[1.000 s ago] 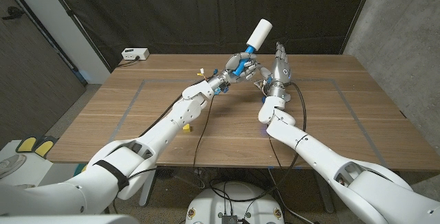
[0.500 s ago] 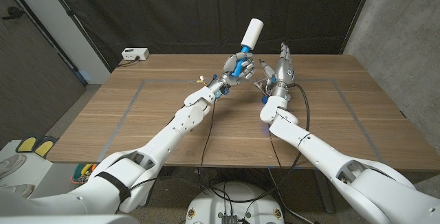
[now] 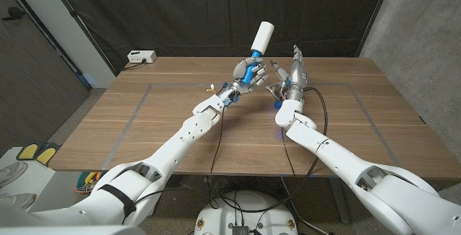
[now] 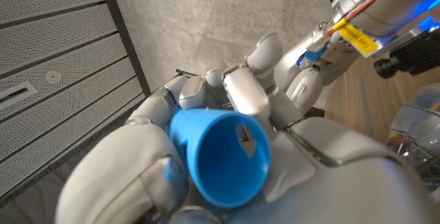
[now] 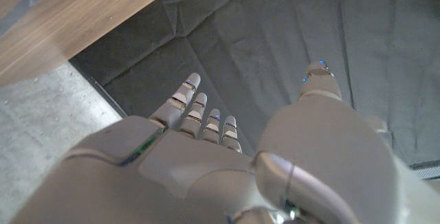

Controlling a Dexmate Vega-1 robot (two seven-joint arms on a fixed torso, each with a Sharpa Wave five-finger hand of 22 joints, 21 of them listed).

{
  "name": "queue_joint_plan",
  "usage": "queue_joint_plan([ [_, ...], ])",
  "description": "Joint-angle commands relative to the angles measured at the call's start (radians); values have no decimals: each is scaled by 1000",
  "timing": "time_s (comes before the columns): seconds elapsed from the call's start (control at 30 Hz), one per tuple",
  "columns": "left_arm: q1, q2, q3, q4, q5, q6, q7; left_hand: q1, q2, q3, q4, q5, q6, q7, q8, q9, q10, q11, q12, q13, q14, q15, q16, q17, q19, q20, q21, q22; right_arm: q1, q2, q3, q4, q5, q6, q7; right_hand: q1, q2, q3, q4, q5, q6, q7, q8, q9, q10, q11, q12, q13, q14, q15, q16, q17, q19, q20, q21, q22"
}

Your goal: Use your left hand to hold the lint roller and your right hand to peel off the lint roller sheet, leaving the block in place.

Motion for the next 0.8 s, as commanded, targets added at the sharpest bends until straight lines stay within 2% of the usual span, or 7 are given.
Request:
queue_joint_plan([
  [0.03, -276, -104, 47, 506, 78, -71, -509, -104, 126, 118, 120, -2, 74, 13, 19, 52, 232, -142, 300, 6, 4, 1, 5, 7, 10, -4, 4, 12, -3, -8, 5, -11, 12, 27, 11, 3, 0, 0, 1, 7, 9, -5, 11, 3, 11, -2, 8, 3, 13, -64, 5, 3, 3, -18, 2, 3],
  [0.1, -322, -129, 46, 593, 103, -94, -570, -104, 125, 117, 121, -3, 70, 13, 15, 48, 230, -140, 300, 6, 4, -1, 7, 9, 10, -3, 4, 13, -7, -9, 6, -21, 9, 15, 9, 3, 1, 0, 1, 8, 10, -6, 11, 3, 12, -5, 8, 3, 14, -65, 5, 3, 3, -18, 1, 3],
  [0.2, -347, -136, 85, 627, 86, -105, -574, -106, 125, 115, 122, -5, 60, 20, 17, 54, 227, -139, 300, 6, 3, 0, 5, 6, 9, -1, 2, 13, -11, -6, 8, -23, 9, 21, 0, 3, 2, -2, 2, 9, 10, -5, 11, 3, 12, -2, 7, 3, 13, -67, 4, 4, 3, -16, 1, 3],
  [0.33, -339, -127, 109, 614, 48, -110, -574, -109, 124, 112, 125, -8, 59, 25, 5, 37, 221, -136, 300, 6, 0, 2, -6, -9, 13, 2, -6, -7, -13, -4, 8, -25, 10, 30, -1, -8, -4, -15, 7, 11, -6, 5, 3, 3, -14, 7, -3, 3, -8, -58, -4, 5, -9, -13, -4, 3],
  [0.47, -306, -122, 80, 582, 38, -110, -574, -111, 124, 111, 127, -9, 65, 23, -1, 26, 222, -137, 300, 6, -3, 0, -11, -20, 14, 1, -5, -13, -15, 9, 17, -22, 23, 41, -7, -19, -8, -25, 13, 13, -15, 12, 0, 3, -26, 21, -7, 3, -12, -48, -6, 6, -12, -4, -5, 4],
  [0.6, -232, -103, 30, 470, 45, -90, -534, -112, 124, 111, 128, -9, 67, 23, -6, 19, 226, -138, 301, 6, 2, 1, -7, -23, 14, -1, -3, -14, -2, 42, 24, 26, 35, 73, -44, -27, -8, -33, 18, 15, -18, 16, -1, 4, -32, 28, -9, 3, -19, -41, -9, 7, -20, 11, -8, 4],
  [0.8, -124, -59, -20, 287, 42, -71, -439, -113, 124, 113, 129, -8, 71, 24, 3, 32, 226, -138, 300, 6, 4, 0, -1, -22, 14, 0, -2, -16, 45, 94, 17, 185, 31, 248, -144, -28, -8, -43, 20, 22, -35, 17, -5, 5, -58, 11, -14, 4, -40, -47, -18, 8, -39, 22, -15, 4],
])
